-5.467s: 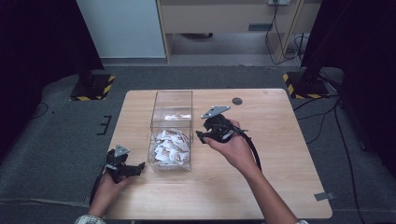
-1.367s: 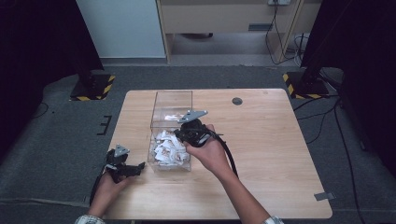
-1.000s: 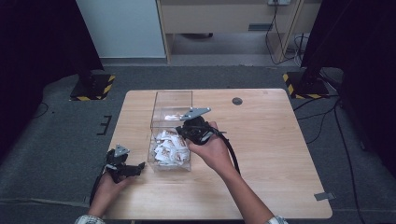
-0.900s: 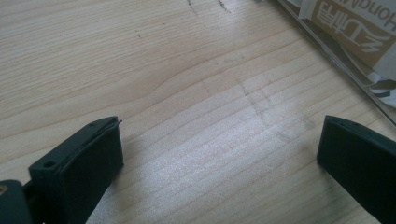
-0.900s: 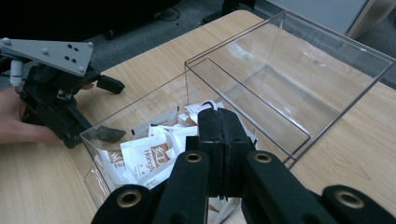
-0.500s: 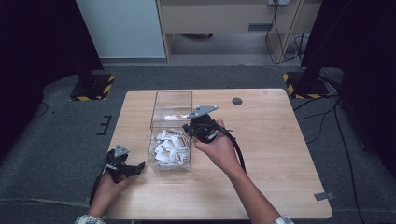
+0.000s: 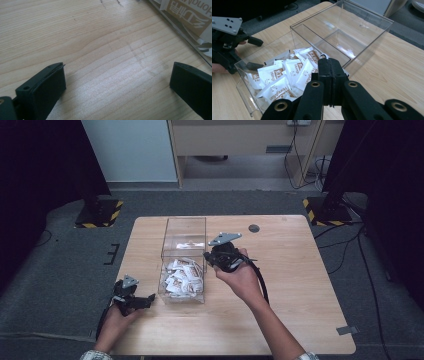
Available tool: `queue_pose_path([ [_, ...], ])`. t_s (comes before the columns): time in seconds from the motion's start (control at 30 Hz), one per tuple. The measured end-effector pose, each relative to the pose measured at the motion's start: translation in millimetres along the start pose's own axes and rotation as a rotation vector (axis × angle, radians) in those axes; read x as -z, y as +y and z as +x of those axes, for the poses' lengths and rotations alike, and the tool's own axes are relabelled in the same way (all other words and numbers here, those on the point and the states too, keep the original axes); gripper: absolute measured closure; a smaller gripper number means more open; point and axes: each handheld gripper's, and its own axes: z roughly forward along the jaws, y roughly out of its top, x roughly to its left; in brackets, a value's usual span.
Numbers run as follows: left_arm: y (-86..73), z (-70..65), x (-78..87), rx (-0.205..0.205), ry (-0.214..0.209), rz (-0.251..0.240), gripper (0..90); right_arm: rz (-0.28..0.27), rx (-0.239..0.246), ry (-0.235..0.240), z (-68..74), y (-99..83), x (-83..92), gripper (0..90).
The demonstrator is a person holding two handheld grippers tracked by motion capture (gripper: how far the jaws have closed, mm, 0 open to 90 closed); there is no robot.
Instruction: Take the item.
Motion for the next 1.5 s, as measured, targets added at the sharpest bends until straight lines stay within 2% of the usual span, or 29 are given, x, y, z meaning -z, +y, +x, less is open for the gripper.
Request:
queue_pose_path([
  [0.43,0.0,0.0,0.0,0.000,0.000,0.000,0.0,0.010,-0.016,-0.034,-14.2,-13.0,4.2,89.5],
  [0.8,0.0,0.0,0.0,0.000,0.000,0.000,0.0,0.007,-0.034,-0.066,-28.4,-19.2,14.4,89.5],
  [1.5,0.0,0.0,0.0,0.000,0.000,0.000,0.0,0.009,-0.058,-0.111,-44.9,-27.4,24.3,89.5],
])
